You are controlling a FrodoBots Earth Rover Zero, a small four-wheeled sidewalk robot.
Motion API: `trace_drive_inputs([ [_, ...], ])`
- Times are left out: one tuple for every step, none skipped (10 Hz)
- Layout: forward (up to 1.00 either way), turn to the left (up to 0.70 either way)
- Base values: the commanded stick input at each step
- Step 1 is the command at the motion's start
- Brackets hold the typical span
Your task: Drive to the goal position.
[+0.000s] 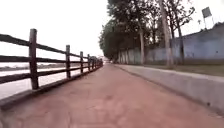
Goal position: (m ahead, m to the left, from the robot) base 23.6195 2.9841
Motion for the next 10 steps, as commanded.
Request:
trace_drive_inputs([
  [1.0,0.0],
  [1.0,0.0],
  [1.0,0.0],
  [1.0,0.0],
  [1.0,0.0],
  [1.0,0.16],
  [1.0,0.17],
  [1.0,0.0],
  [1.0,0.0],
  [1.0,0.0],
])
